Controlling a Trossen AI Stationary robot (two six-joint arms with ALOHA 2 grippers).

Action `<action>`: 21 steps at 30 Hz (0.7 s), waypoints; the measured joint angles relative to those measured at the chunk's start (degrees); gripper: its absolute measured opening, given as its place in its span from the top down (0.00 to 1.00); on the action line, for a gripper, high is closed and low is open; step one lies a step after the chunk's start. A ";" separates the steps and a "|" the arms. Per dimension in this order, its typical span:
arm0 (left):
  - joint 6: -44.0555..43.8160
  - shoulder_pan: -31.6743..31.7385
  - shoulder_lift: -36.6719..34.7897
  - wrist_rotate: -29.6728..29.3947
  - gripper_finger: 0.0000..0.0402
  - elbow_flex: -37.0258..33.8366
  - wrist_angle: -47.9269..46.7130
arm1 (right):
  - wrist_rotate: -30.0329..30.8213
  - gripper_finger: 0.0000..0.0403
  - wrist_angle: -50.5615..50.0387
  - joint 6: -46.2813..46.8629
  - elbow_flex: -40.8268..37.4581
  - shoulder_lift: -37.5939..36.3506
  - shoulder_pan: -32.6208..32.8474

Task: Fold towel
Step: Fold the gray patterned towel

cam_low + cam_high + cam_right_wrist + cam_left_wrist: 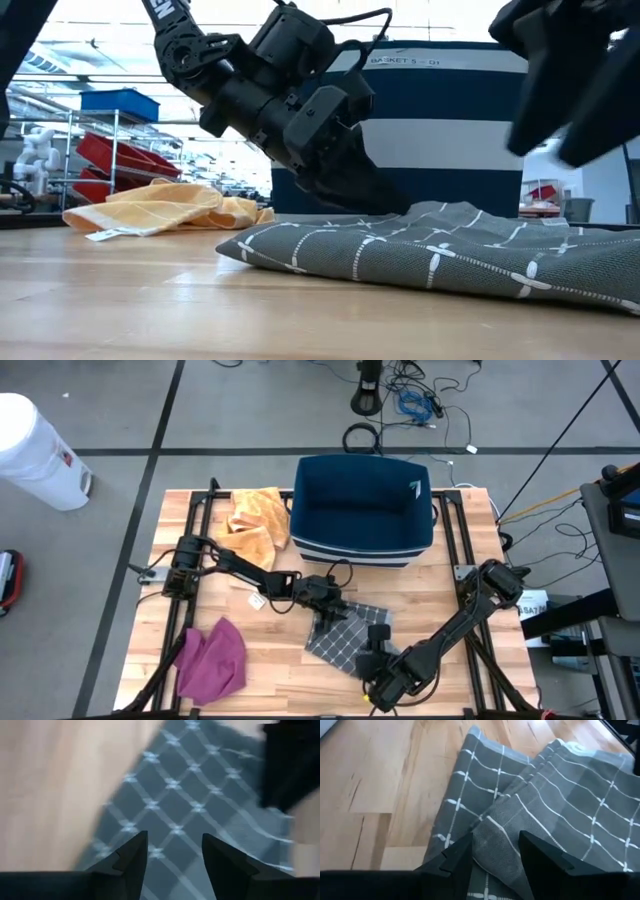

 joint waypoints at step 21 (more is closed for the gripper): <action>0.07 0.33 0.00 -0.44 0.59 0.00 -1.67 | 9.05 0.57 6.30 17.60 -10.77 0.36 -4.75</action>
